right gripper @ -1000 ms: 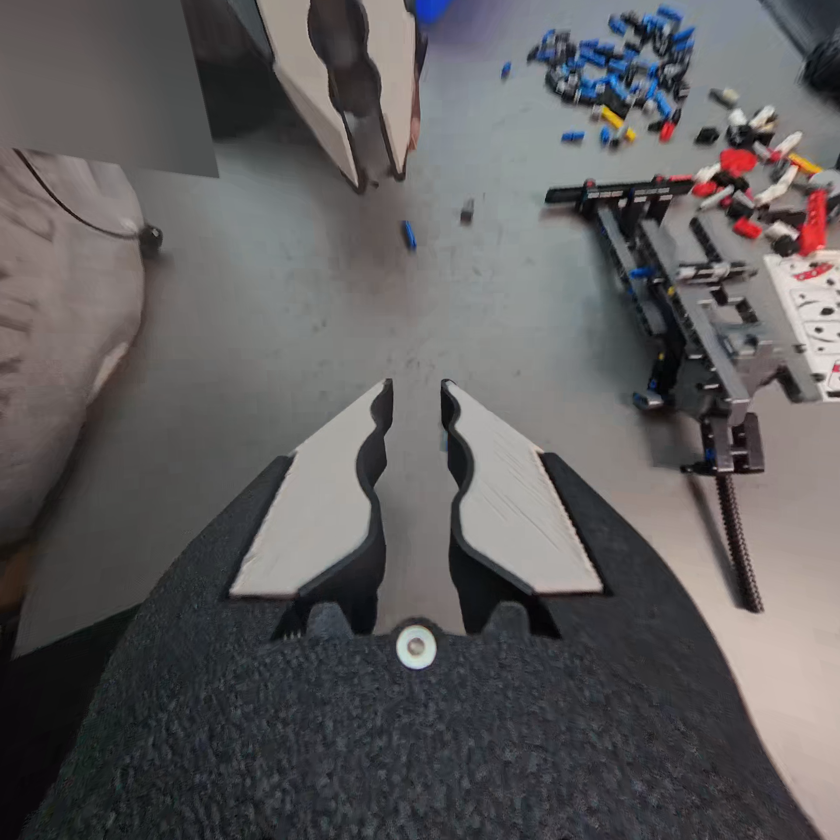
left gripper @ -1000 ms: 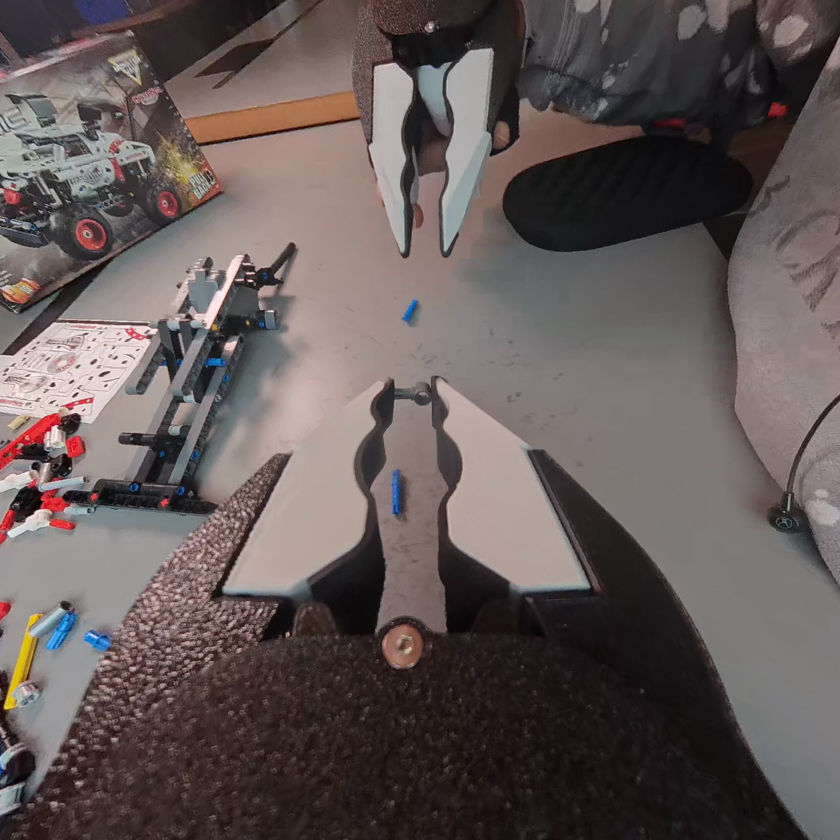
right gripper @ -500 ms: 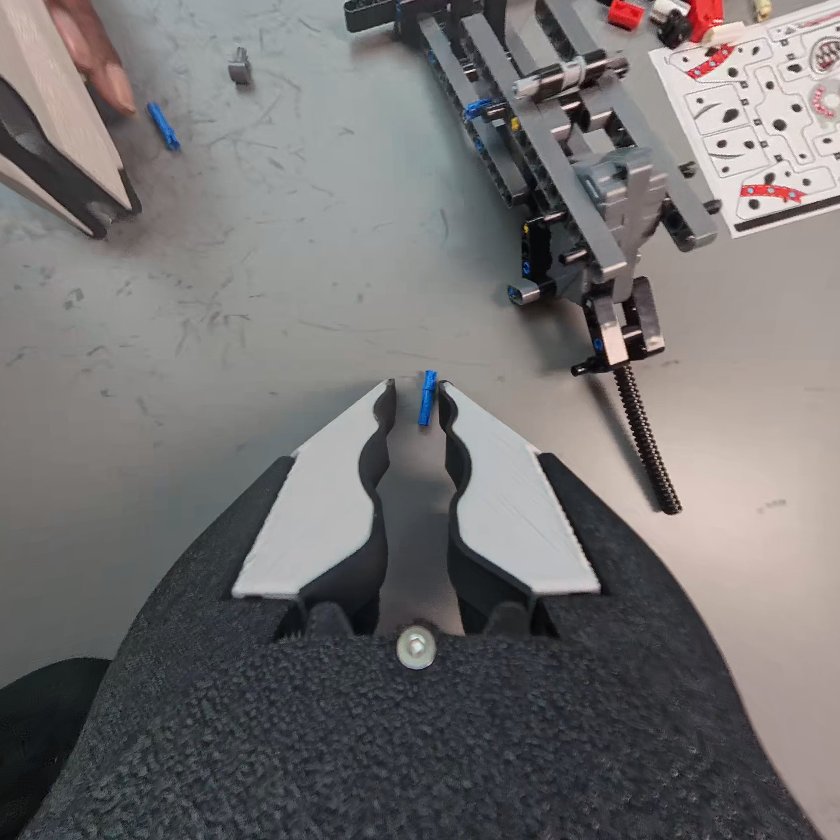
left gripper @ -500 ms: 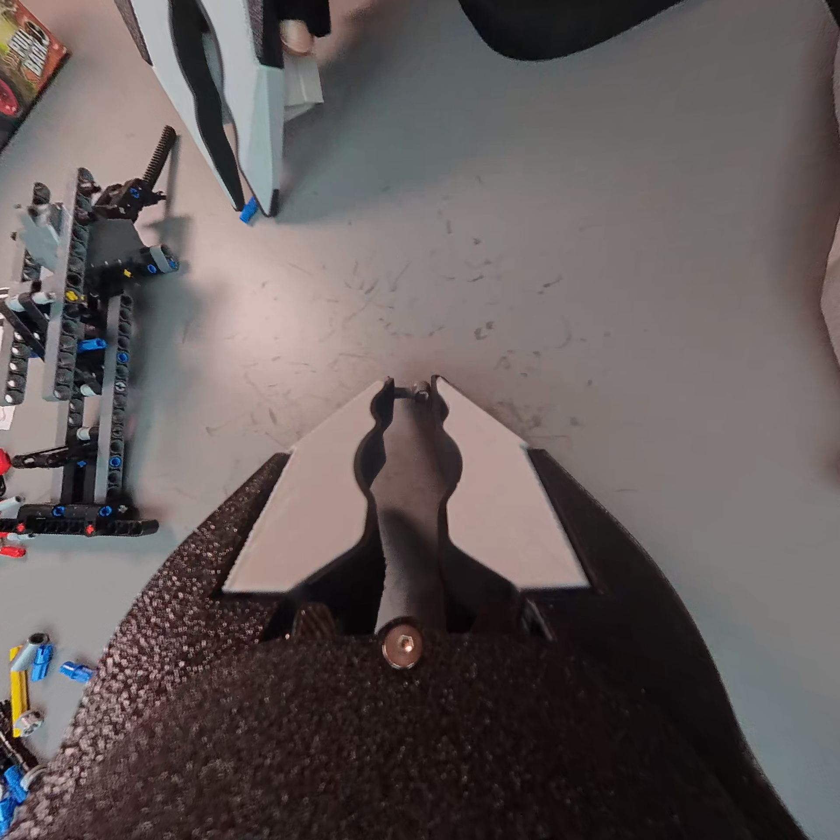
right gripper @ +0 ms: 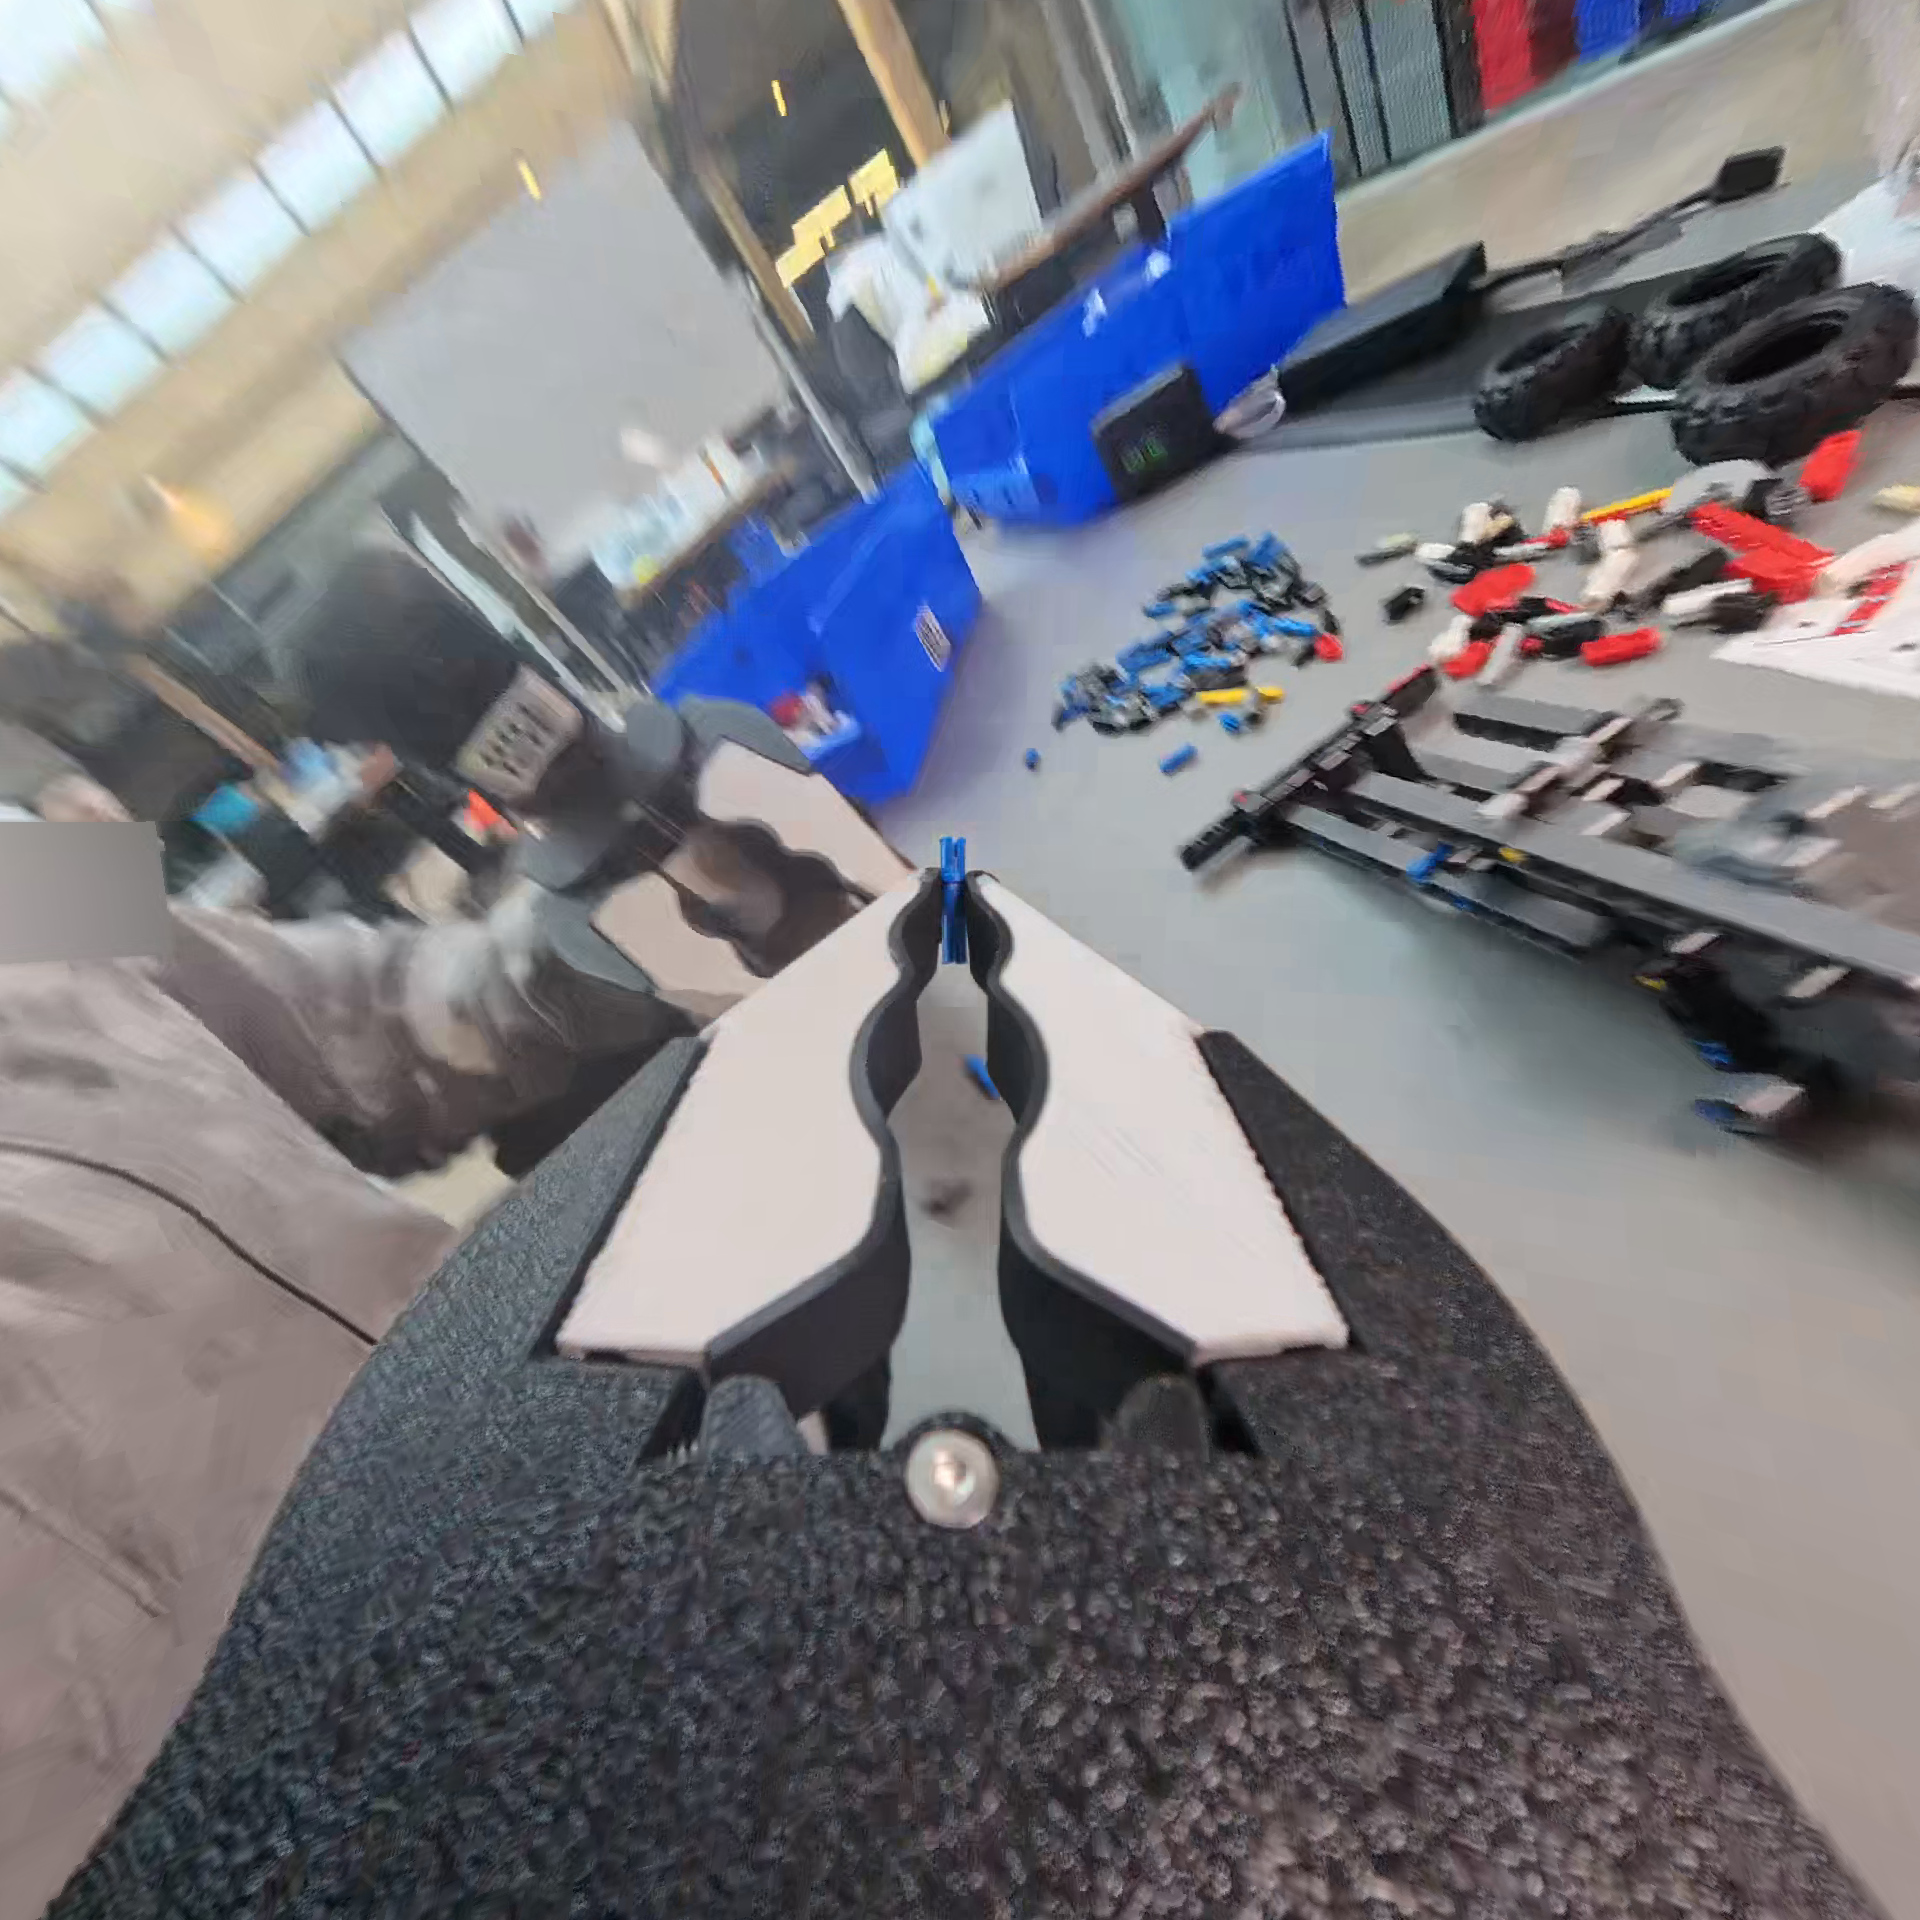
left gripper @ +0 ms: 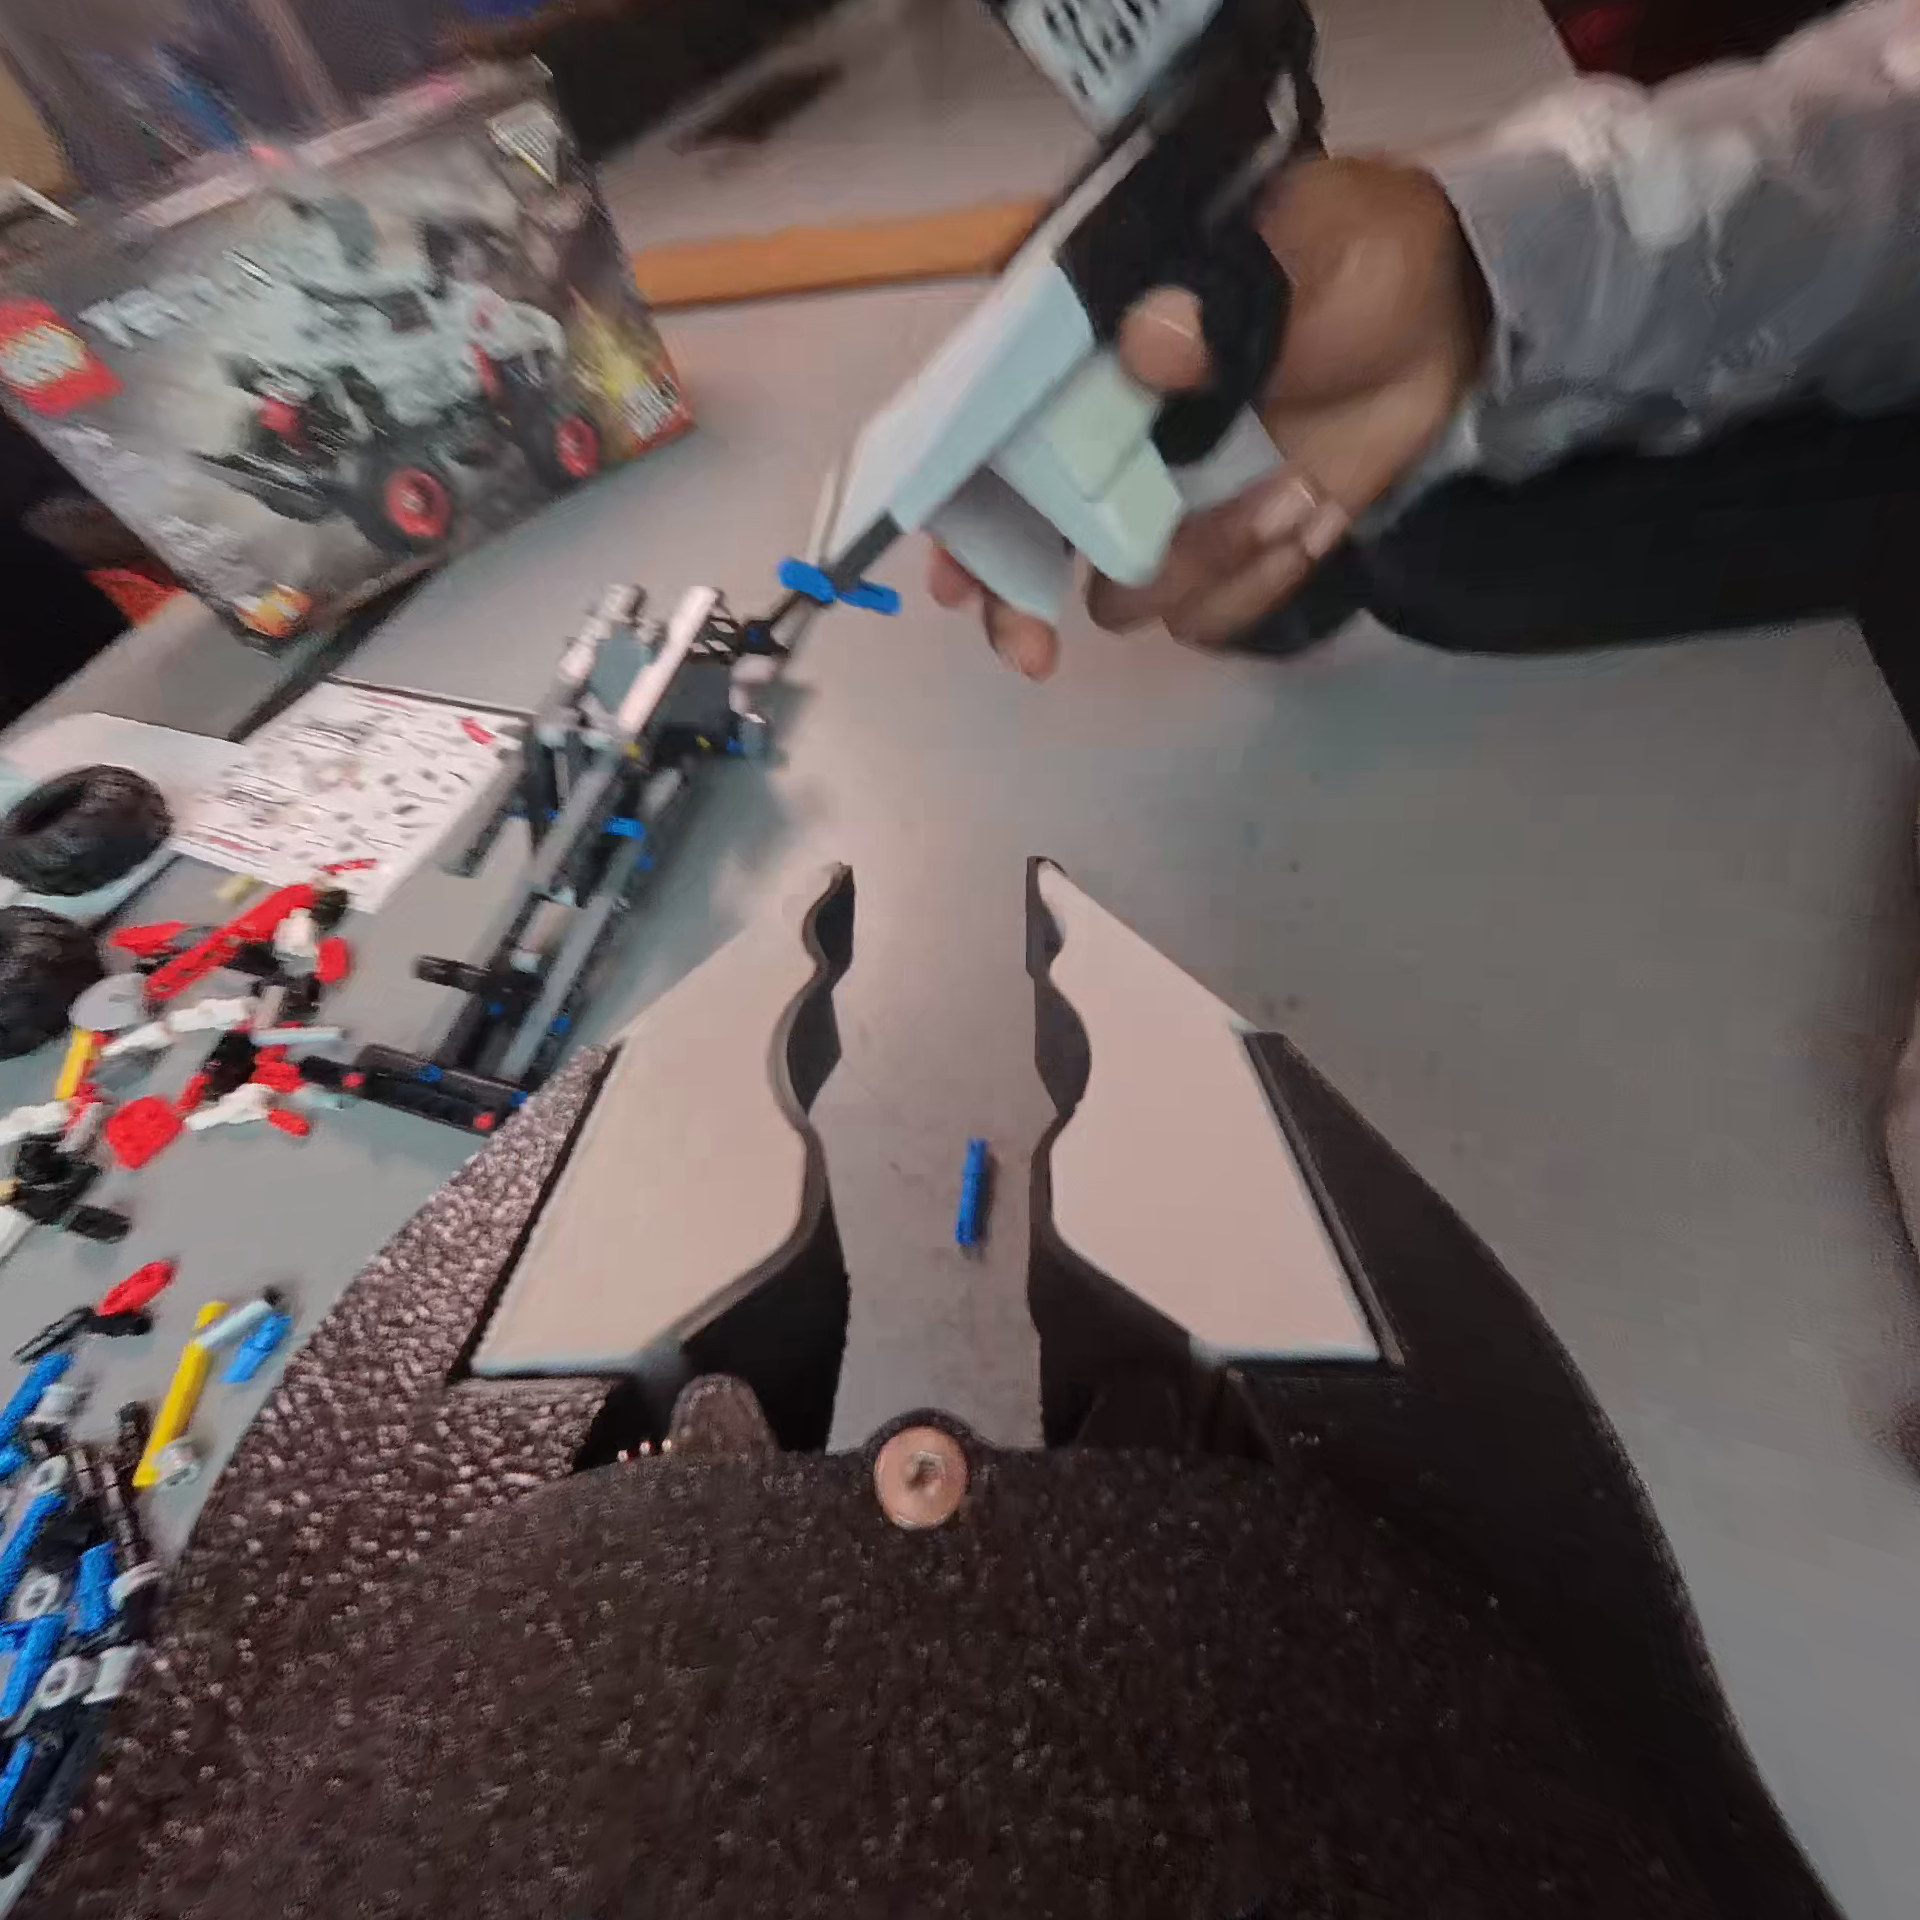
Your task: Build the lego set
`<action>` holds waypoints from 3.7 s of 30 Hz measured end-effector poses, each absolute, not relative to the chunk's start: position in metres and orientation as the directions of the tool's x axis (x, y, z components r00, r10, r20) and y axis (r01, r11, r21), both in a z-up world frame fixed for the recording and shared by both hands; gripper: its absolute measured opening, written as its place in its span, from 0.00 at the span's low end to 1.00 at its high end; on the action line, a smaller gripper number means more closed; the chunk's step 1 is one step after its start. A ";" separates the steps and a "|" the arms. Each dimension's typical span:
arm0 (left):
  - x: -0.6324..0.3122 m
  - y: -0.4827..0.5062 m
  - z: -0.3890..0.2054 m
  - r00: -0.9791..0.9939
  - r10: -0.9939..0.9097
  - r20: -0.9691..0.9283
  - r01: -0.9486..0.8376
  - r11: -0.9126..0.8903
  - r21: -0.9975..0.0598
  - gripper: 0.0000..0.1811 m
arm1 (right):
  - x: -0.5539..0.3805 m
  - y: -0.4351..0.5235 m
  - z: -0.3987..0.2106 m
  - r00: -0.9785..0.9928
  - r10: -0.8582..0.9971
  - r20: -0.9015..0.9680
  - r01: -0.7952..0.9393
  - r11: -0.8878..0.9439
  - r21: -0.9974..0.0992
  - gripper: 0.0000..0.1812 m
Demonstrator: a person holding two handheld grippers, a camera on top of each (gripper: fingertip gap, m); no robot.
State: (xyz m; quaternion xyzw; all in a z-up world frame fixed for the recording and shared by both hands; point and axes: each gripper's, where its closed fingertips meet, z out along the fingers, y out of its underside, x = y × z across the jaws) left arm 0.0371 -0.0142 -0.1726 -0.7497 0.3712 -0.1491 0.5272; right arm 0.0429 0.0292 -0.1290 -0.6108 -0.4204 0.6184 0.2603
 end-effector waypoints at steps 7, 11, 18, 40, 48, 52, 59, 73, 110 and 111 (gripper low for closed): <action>0.023 -0.009 -0.109 0.794 -0.508 -0.333 -0.340 0.083 -0.937 0.19 | 0.012 -0.009 -0.104 -0.291 0.414 -0.862 0.058 -0.892 -0.448 0.02; 0.018 -0.012 -0.107 0.781 -0.455 -0.427 -0.419 0.124 -0.899 0.14 | 0.005 -0.012 -0.096 -0.315 0.407 -0.857 0.024 -0.900 -0.436 0.02; 0.017 -0.013 -0.109 0.769 -0.437 -0.466 -0.456 0.137 -0.880 0.10 | 0.004 -0.015 -0.099 -0.299 0.483 -0.823 -0.001 -0.863 -0.506 0.02; 0.017 -0.018 -0.101 0.795 -0.523 -0.307 -0.298 0.105 -0.949 0.09 | 0.009 -0.017 -0.095 -0.323 0.625 -0.711 -0.049 -0.761 -0.647 0.02; 0.018 -0.026 -0.109 0.716 -0.597 -0.363 -0.391 0.087 -0.916 0.03 | 0.013 -0.028 -0.101 -0.346 0.773 -0.533 0.079 -0.542 -0.837 0.02; 0.022 -0.034 -0.122 0.647 -0.671 -0.361 -0.436 0.063 -0.898 0.03 | 0.016 -0.035 -0.116 -0.333 0.908 -0.254 0.147 -0.217 -0.965 0.02; 0.029 -0.041 -0.134 0.593 -0.735 -0.330 -0.452 0.036 -0.891 0.03 | 0.022 -0.041 -0.127 -0.363 0.915 -0.176 0.189 -0.113 -0.975 0.03; 0.035 -0.045 -0.173 0.553 -0.810 -0.193 -0.491 -0.130 -0.861 0.07 | 0.038 -0.028 -0.155 -0.367 0.930 -0.006 0.340 0.128 -0.931 0.02; 0.037 -0.045 -0.235 0.502 -0.857 -0.116 -0.649 -0.284 -0.706 0.14 | 0.062 -0.026 -0.200 -0.414 0.910 -0.019 0.504 0.212 -0.837 0.03; 0.038 -0.044 -0.234 0.484 -0.868 -0.110 -0.649 -0.273 -0.710 0.14 | 0.064 -0.030 -0.202 -0.433 0.901 -0.028 0.508 0.218 -0.833 0.03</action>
